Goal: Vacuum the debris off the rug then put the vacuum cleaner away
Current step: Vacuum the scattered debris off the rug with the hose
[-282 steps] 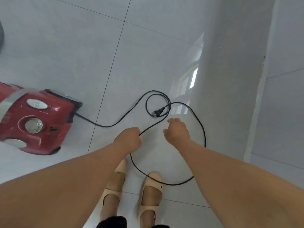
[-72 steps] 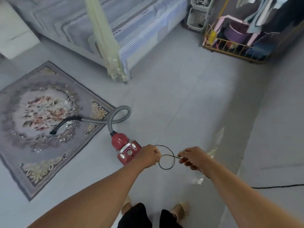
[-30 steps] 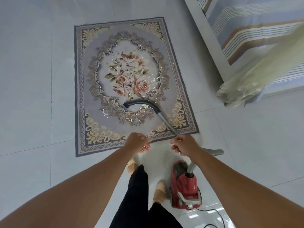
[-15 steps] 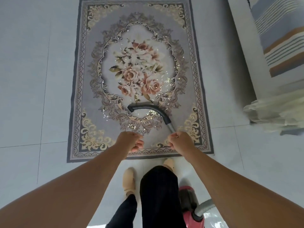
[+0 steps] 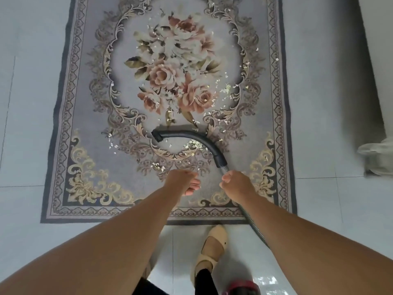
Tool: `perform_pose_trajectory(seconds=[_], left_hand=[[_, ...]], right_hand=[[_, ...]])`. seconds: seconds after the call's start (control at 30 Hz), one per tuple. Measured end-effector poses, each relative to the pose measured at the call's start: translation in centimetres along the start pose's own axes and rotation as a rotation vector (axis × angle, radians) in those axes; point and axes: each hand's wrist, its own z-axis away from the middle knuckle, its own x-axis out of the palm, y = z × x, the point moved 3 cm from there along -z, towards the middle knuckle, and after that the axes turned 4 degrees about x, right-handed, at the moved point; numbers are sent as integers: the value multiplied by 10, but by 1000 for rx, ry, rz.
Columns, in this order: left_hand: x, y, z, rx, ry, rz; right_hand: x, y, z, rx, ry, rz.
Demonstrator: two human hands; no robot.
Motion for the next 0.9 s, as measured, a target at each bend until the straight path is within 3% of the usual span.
perform_pose_trajectory(seconds=[0.27,0.43,0.9], left_hand=[[17,-27,-127,6,21,135],[34,-34,-177,12,-37,125],[36,-77,-250,-12,-95,137]], right_hand=[[59,7,-125,66,102,34],[74,1,-179,92,168,178],[117,0,-263,207,279,137]])
